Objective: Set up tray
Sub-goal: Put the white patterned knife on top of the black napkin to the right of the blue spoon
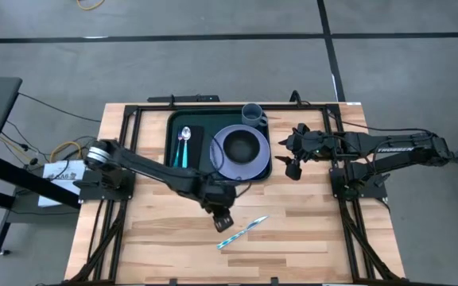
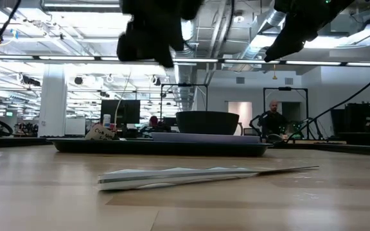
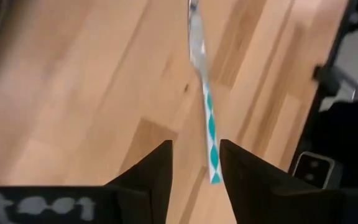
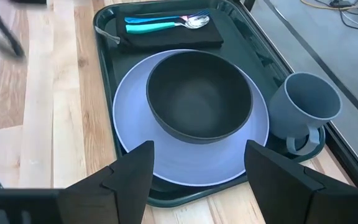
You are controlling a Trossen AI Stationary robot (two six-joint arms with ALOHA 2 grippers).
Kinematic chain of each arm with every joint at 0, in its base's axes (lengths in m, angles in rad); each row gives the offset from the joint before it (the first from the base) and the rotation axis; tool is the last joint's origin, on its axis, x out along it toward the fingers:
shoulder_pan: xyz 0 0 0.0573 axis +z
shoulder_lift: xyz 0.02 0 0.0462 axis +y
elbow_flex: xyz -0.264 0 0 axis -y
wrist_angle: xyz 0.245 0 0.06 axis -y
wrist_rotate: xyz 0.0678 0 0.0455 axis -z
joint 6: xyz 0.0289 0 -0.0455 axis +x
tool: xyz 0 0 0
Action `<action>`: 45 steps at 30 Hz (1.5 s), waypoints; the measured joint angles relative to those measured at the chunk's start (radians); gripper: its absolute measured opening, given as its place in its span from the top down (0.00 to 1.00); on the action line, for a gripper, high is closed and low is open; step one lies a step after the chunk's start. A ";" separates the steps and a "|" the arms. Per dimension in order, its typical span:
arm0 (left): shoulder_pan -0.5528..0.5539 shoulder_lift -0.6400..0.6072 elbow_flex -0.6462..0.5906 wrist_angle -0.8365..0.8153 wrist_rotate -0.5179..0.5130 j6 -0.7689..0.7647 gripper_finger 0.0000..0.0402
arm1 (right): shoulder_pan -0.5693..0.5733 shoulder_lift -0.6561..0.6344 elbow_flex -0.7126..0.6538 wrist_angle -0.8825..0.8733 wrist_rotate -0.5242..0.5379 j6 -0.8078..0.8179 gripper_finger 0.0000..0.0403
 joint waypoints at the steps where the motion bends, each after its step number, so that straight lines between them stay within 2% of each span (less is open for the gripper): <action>1: 0.000 0.024 0.004 0.000 0.020 0.000 0.69 | 0.000 0.000 0.000 0.000 0.000 0.000 0.41; 7: -0.006 0.139 0.023 0.006 0.115 -0.034 0.57 | 0.000 0.000 0.000 -0.001 0.000 0.000 0.41; 13: -0.041 0.199 0.066 0.010 0.098 -0.085 0.50 | 0.000 0.000 0.000 -0.009 0.000 -0.001 0.41; 21: -0.105 0.242 0.126 0.104 0.042 -0.098 0.50 | 0.000 0.000 0.000 -0.064 0.000 -0.004 0.41; 26: -0.116 0.261 0.122 0.065 -0.005 -0.114 0.50 | 0.000 -0.001 0.000 -0.075 0.003 -0.027 0.41; 31: -0.116 0.260 0.121 0.039 -0.092 -0.119 0.50 | 0.000 -0.001 0.001 -0.077 0.003 -0.028 0.41; 45: -0.141 0.328 0.126 0.008 -0.051 -0.153 0.50 | -0.001 0.000 0.001 -0.083 0.003 -0.027 0.41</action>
